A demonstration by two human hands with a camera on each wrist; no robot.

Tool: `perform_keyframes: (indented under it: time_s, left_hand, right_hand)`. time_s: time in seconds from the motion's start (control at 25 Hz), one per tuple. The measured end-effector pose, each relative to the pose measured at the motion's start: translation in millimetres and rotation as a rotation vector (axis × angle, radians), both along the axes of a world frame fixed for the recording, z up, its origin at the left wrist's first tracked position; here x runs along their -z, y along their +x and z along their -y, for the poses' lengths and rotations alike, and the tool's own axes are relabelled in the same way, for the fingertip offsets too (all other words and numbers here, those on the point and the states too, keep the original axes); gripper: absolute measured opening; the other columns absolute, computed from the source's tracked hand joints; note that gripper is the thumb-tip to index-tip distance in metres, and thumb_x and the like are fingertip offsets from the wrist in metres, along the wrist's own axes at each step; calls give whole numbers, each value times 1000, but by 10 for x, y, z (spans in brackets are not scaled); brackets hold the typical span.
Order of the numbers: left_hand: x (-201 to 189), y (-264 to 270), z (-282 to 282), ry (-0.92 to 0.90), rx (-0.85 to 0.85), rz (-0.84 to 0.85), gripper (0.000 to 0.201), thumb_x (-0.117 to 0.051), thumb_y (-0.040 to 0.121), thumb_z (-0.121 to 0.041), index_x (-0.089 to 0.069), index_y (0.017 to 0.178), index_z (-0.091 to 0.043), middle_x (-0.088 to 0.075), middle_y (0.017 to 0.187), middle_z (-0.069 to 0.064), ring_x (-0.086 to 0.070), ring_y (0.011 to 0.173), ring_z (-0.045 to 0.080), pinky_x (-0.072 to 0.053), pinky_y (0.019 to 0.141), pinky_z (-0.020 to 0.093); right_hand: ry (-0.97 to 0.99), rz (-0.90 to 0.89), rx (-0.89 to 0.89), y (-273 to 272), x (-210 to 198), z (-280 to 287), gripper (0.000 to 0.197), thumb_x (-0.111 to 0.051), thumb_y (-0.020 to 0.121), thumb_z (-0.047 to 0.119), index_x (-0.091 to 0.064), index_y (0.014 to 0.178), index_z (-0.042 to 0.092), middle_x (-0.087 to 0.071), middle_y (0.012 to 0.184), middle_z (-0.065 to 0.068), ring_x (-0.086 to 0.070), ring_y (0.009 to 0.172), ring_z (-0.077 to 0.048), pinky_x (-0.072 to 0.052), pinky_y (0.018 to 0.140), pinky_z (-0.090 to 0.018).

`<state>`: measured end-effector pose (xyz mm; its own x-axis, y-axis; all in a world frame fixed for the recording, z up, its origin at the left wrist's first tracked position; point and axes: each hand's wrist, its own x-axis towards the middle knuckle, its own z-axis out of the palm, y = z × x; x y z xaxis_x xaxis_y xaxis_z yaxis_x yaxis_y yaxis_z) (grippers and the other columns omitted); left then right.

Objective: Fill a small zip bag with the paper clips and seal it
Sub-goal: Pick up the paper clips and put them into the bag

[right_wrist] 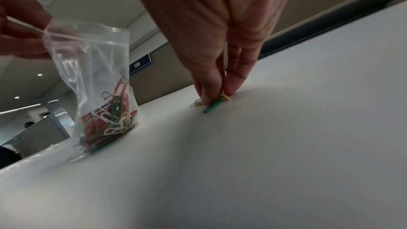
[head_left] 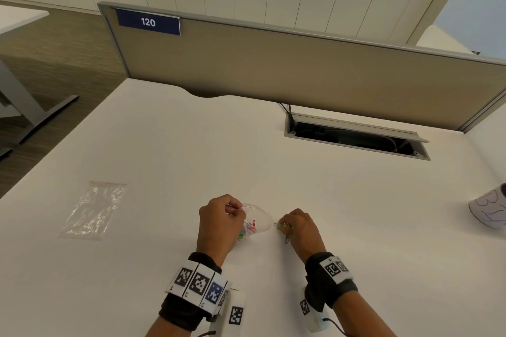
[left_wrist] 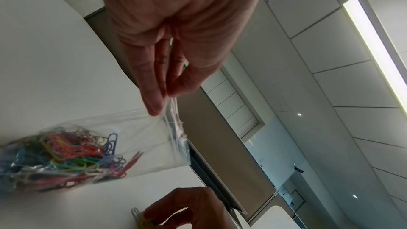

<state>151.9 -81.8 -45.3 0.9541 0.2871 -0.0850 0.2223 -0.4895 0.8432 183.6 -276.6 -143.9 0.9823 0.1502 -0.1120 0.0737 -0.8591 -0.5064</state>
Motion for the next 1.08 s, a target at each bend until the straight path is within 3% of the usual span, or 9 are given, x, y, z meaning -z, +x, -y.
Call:
perform_keyframes:
  time_s: [0.12, 0.28, 0.48, 0.68, 0.8, 0.92, 1.0, 1.08]
  left_hand:
    - [3, 3, -6, 0, -6, 3, 7, -64, 81, -6, -70, 85, -7, -67, 79, 1, -65, 73, 14, -47, 52, 12]
    - [7, 5, 0, -10, -4, 3, 7, -64, 80, -6, -70, 84, -7, -68, 78, 2, -65, 71, 12, -48, 53, 13]
    - [0, -7, 3, -8, -4, 7, 7, -65, 80, -6, -71, 84, -7, -67, 77, 1, -64, 70, 10, -49, 55, 14]
    - [3, -7, 12, -8, 0, 13, 7, -65, 80, -5, -71, 82, -8, -67, 73, 0, -60, 64, 0, -45, 54, 11]
    - [9, 1, 12, -17, -5, 13, 7, -65, 79, -5, -71, 81, -8, -67, 72, 0, -60, 64, -1, -46, 55, 12]
    - [17, 5, 15, -20, 0, 3, 7, -65, 79, -6, -70, 82, -9, -66, 72, -1, -60, 64, -1, -49, 57, 14]
    - [25, 12, 17, -16, 3, 4, 7, -65, 79, -6, -70, 81, -10, -66, 72, -1, -60, 64, -1, -49, 57, 14]
    - [31, 18, 32, -15, 8, 5, 7, -65, 79, -6, -71, 81, -10, -66, 71, -2, -60, 64, -2, -48, 56, 13]
  right_hand:
    - [-76, -12, -11, 44, 26, 4, 15, -53, 81, -3, -63, 81, 7, -63, 88, -10, -50, 76, -25, -37, 63, -29]
    - [-144, -39, -44, 113, 7, -18, 11, -53, 79, -2, -54, 76, 9, -63, 88, -14, -43, 72, -23, -34, 62, -31]
    - [68, -84, 62, 154, 20, 32, 16, -58, 76, -2, -55, 76, 14, -65, 80, -10, -56, 70, -27, -46, 62, -30]
    - [291, -86, 166, 160, 37, 87, 13, -63, 78, -3, -58, 83, 8, -59, 76, -3, -54, 69, -18, -43, 56, -8]
    - [388, -115, 227, 147, 39, 125, 14, -67, 77, -1, -59, 82, 10, -60, 75, -1, -56, 69, -17, -47, 58, -5]
    - [526, -161, 325, 121, 4, 179, 12, -68, 75, -2, -65, 83, 6, -65, 76, -4, -60, 69, -17, -51, 61, -12]
    - [651, -204, 355, 105, -42, 213, 13, -66, 75, -5, -66, 85, 3, -67, 78, -8, -62, 71, -19, -54, 68, -24]
    - [755, -241, 364, 90, -82, 246, 15, -65, 76, -7, -65, 88, 1, -67, 78, -12, -63, 71, -20, -53, 67, -26]
